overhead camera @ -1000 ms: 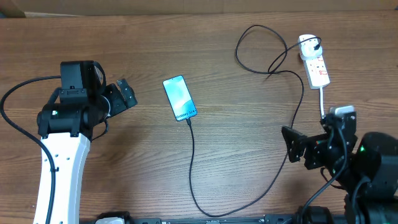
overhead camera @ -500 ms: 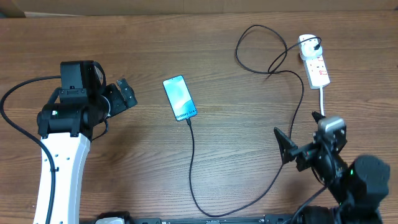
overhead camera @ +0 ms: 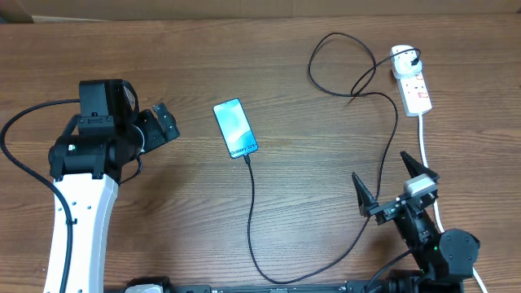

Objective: Plug charger to phone and switch on socket

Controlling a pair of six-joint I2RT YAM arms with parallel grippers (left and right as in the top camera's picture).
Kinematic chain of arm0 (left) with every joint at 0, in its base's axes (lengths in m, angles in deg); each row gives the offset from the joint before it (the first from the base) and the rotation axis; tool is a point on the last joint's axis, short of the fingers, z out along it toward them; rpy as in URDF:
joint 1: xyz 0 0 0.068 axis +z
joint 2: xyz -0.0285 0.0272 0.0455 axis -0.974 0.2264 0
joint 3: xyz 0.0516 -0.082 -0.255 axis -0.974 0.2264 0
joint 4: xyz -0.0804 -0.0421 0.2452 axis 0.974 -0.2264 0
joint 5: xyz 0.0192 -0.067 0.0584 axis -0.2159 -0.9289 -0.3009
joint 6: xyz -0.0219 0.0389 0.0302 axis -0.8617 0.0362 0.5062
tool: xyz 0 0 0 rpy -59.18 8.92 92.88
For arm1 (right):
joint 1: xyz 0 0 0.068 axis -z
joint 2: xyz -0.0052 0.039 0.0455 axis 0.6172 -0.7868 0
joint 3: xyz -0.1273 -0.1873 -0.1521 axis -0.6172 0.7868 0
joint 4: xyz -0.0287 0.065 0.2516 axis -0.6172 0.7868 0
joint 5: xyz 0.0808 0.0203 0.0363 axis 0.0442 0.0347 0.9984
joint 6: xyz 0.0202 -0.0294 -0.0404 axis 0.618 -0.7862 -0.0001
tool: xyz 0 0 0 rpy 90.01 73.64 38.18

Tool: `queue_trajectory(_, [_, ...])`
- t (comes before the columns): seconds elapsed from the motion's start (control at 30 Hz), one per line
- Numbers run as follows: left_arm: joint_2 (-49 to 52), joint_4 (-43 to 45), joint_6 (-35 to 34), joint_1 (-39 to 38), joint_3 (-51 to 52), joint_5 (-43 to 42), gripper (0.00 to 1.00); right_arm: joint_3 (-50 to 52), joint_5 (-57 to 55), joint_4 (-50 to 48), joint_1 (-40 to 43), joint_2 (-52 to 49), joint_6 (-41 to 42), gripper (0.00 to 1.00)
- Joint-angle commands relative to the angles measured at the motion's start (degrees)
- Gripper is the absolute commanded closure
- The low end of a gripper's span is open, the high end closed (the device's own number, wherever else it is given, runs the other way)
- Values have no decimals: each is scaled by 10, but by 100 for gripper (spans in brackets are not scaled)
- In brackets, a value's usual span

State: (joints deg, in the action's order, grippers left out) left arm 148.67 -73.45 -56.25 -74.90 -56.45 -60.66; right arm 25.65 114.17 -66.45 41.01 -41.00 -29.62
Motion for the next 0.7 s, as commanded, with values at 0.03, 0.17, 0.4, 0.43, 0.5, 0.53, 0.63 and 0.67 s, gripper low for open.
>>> queue_trajectory(0.03, [2, 1, 6, 3, -2, 2, 1, 41, 1, -28, -6, 30, 23, 0])
queue_trajectory(0.17, [2, 1, 6, 3, -2, 2, 0, 64, -30, -45, -20, 48, 23, 0])
queue_trajectory(0.4, [2, 1, 6, 3, -2, 2, 1, 75, -60, -69, -23, 57, 26, 0])
queue_trajectory(0.43, [2, 1, 6, 3, -2, 2, 0, 75, -65, -70, -23, 57, 30, 0])
queue_trajectory(0.5, [2, 1, 6, 3, -2, 2, 0, 75, -84, -72, -23, 57, 53, 0])
queue_trajectory(0.53, [2, 1, 6, 3, -2, 2, 1, 75, -93, -73, -23, 57, 63, 0])
queue_trajectory(0.63, [2, 2, 6, 3, -2, 2, 1, 75, -105, -78, -23, 57, 75, 0])
queue_trajectory(0.67, [2, 1, 6, 3, -2, 2, 0, 75, -105, -81, -23, 57, 75, 0])
